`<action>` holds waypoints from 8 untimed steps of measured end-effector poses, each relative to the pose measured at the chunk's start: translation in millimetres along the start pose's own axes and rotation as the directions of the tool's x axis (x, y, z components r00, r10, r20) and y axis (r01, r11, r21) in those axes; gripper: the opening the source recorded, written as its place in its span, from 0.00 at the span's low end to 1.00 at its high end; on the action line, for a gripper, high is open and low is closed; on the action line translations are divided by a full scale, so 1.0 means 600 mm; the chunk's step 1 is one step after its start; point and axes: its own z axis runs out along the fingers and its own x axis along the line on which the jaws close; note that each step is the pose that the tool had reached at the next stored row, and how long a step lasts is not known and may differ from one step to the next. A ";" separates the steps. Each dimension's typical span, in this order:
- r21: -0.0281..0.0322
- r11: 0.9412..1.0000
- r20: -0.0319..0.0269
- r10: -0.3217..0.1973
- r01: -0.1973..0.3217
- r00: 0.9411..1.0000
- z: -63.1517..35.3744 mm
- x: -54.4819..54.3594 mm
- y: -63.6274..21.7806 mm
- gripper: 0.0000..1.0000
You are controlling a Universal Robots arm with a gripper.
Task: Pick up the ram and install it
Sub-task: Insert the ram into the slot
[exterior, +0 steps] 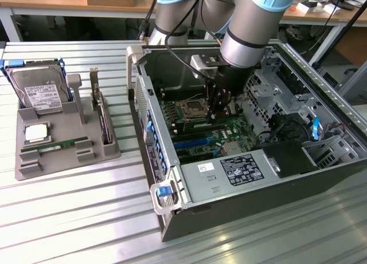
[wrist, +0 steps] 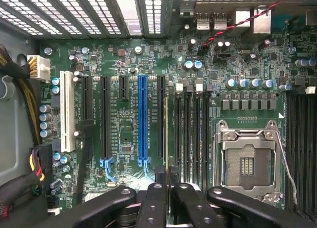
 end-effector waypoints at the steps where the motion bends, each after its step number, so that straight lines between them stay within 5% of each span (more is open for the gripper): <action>1: 0.000 1.000 0.000 0.002 -0.002 1.000 0.001 0.000 0.001 0.12; 8: 0.000 1.000 0.000 0.003 -0.003 1.000 0.005 -0.001 0.001 0.12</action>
